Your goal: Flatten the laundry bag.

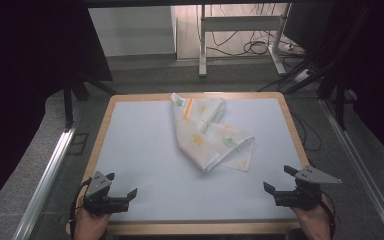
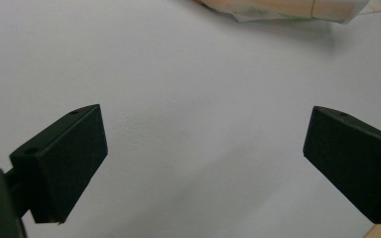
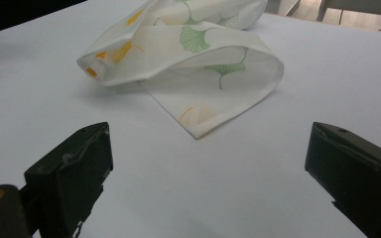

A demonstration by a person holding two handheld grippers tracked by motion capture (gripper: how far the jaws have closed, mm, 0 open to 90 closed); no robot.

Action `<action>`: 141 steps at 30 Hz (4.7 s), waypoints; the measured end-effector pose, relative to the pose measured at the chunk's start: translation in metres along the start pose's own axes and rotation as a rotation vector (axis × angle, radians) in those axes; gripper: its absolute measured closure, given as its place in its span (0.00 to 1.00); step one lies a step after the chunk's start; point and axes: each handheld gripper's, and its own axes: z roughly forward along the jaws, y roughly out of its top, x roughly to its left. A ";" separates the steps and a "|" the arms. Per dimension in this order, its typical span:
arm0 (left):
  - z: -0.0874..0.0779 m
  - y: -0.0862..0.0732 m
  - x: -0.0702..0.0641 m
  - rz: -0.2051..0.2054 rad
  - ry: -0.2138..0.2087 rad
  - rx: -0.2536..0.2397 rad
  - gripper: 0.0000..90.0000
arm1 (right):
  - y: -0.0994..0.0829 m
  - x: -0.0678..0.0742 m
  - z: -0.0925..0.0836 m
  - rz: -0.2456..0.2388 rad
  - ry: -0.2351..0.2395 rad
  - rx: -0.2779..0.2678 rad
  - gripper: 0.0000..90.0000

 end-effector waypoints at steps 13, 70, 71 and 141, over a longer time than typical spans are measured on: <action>0.008 -0.005 0.006 -0.009 -0.048 -0.026 0.04 | 0.000 0.004 0.005 -0.038 0.011 0.027 0.05; 0.018 -0.004 -0.001 0.063 -0.051 0.075 0.06 | 0.020 0.003 0.084 -0.013 -0.027 0.168 0.02; 0.018 -0.004 0.000 0.063 -0.052 0.076 0.06 | 0.024 0.000 0.089 -0.011 -0.031 0.173 0.02; 0.040 0.024 -0.024 0.098 -0.119 0.052 0.10 | 0.028 0.049 0.109 -0.128 0.182 0.412 0.70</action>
